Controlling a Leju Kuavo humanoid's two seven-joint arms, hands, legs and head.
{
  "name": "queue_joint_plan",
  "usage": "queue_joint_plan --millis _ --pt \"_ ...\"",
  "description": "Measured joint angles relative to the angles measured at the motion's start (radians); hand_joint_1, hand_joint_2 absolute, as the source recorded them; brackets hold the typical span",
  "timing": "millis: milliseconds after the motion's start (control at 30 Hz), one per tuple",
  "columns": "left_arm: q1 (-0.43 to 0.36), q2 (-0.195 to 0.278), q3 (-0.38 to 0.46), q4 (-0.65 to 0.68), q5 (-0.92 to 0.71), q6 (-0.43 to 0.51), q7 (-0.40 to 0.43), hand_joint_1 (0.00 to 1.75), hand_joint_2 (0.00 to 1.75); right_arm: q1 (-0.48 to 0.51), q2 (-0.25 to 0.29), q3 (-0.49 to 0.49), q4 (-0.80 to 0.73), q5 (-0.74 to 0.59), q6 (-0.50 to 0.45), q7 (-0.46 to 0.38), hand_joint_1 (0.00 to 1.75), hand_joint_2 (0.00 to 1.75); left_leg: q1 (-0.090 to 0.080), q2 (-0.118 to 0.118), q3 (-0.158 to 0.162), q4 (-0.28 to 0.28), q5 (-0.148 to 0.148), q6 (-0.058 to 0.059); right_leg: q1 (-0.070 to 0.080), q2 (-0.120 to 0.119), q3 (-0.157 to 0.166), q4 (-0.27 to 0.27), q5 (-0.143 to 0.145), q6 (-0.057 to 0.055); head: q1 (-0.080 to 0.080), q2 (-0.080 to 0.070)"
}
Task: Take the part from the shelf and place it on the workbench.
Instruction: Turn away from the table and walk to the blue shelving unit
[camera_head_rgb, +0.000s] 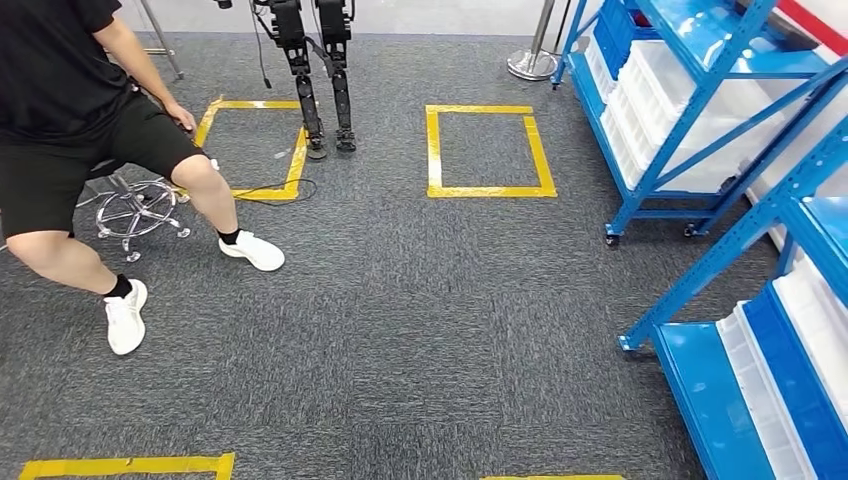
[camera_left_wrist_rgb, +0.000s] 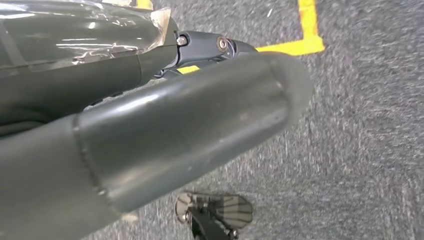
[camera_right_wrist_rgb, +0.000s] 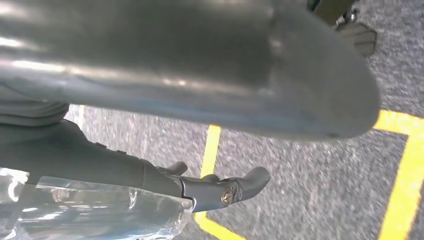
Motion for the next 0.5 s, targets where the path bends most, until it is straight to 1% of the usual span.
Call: queue_joint_plan --millis 33,67,100,133,167,200,233,267,300,333,367,400,433,467,500 --pt "0.000 0.000 0.000 0.000 0.000 0.001 -0.001 0.00 0.00 -0.001 0.000 0.000 0.000 0.001 0.001 0.000 0.00 0.00 0.000 0.015 0.000 -0.005 0.004 0.007 0.000 -0.032 -0.021 0.046 -0.023 -0.004 0.003 0.000" --pt "0.001 0.001 0.000 0.000 0.000 0.001 -0.002 0.00 0.00 -0.003 0.001 0.000 0.000 0.001 0.001 0.001 0.00 0.00 -0.004 0.031 0.000 -0.007 0.005 0.010 0.000 -0.059 -0.052 0.106 -0.053 -0.009 0.005 0.000" --pt "0.003 0.001 0.001 0.000 0.000 0.002 -0.002 0.00 0.00 -0.004 0.001 0.000 0.000 0.002 0.001 0.001 0.00 0.00 -0.006 0.047 -0.002 -0.007 0.006 0.012 -0.002 -0.070 -0.084 0.171 -0.081 -0.012 0.007 0.000" --pt "0.003 0.002 0.001 0.000 0.000 0.002 -0.002 0.00 0.00 -0.004 0.001 0.000 0.000 0.001 0.001 0.001 0.00 0.00 -0.008 0.063 -0.004 -0.007 0.006 0.012 -0.004 -0.075 -0.106 0.222 -0.099 -0.010 0.007 0.000" --pt "0.003 0.002 0.001 0.000 0.000 0.002 -0.002 0.00 0.00 -0.003 0.001 0.000 0.000 0.001 0.001 0.002 0.00 0.00 -0.009 0.078 -0.005 -0.007 0.005 0.011 -0.006 -0.077 -0.110 0.240 -0.102 -0.005 0.007 0.000" --pt "0.003 0.002 0.001 0.000 0.000 0.002 -0.002 0.00 0.00 -0.001 0.001 0.000 0.000 0.001 0.001 0.003 0.00 0.00 -0.009 0.092 -0.005 -0.007 0.005 0.011 -0.008 -0.081 -0.092 0.217 -0.092 0.003 0.007 0.000" --pt "0.003 0.001 0.000 0.000 0.000 0.002 -0.002 0.00 0.00 0.000 0.001 0.000 0.000 0.001 0.001 0.004 0.00 0.00 -0.009 0.106 -0.004 -0.006 0.004 0.009 -0.009 -0.094 -0.056 0.160 -0.073 0.011 0.007 0.000" --pt "0.002 0.001 0.000 0.000 0.000 0.002 -0.002 0.00 0.00 0.000 0.001 0.000 0.000 0.001 0.001 0.005 0.00 0.00 -0.010 0.118 -0.002 -0.006 0.002 0.005 -0.011 -0.123 -0.011 0.085 -0.054 0.016 0.008 0.000" --pt "0.003 0.001 0.001 0.000 0.000 0.003 -0.001 0.00 0.00 -0.003 0.002 0.000 0.000 0.001 0.001 0.005 0.00 0.00 -0.013 0.130 0.001 -0.005 -0.001 -0.001 -0.008 -0.152 0.028 0.022 -0.039 0.017 0.008 0.000" --pt "0.002 0.001 0.001 0.000 0.000 0.004 -0.001 0.00 0.00 -0.006 0.003 0.000 0.000 0.002 0.000 0.005 0.00 0.00 -0.015 0.140 0.005 -0.004 -0.004 -0.008 -0.005 -0.173 0.052 -0.018 -0.030 0.013 0.006 0.000" --pt "0.002 0.001 0.001 0.000 0.001 0.004 0.000 0.00 0.00 -0.008 0.004 0.000 0.000 0.002 0.000 0.005 0.00 0.00 -0.017 0.152 0.009 -0.004 -0.008 -0.015 0.000 -0.183 0.059 -0.035 -0.026 0.007 0.005 0.000" --pt "0.000 0.001 0.001 0.000 0.001 0.005 0.001 0.00 0.00 -0.009 0.005 0.000 0.000 0.003 0.000 0.005 0.00 0.00 -0.017 0.164 0.014 -0.005 -0.010 -0.023 0.005 -0.173 0.057 -0.035 -0.024 0.000 0.004 0.000" --pt "-0.002 0.001 0.001 0.000 0.001 0.006 0.001 0.00 0.00 -0.008 0.005 0.000 0.000 0.004 0.000 0.005 0.00 0.00 -0.014 0.174 0.018 -0.006 -0.012 -0.029 0.002 -0.157 0.058 -0.037 -0.022 -0.009 0.003 0.000" --pt "-0.004 0.000 0.001 0.000 0.002 0.007 0.001 0.00 0.00 -0.007 0.005 0.000 0.000 0.004 0.000 0.005 0.00 0.00 -0.009 0.167 0.020 0.000 -0.019 -0.036 0.000 -0.145 0.059 -0.039 -0.020 -0.016 0.002 0.000" --pt "-0.006 0.000 0.001 0.000 0.002 0.007 0.001 0.00 0.00 -0.007 0.005 0.000 0.000 0.004 0.000 0.005 0.00 0.00 -0.006 0.144 0.015 0.019 -0.035 -0.041 -0.004 -0.133 0.063 -0.042 -0.017 -0.024 0.000 0.000"
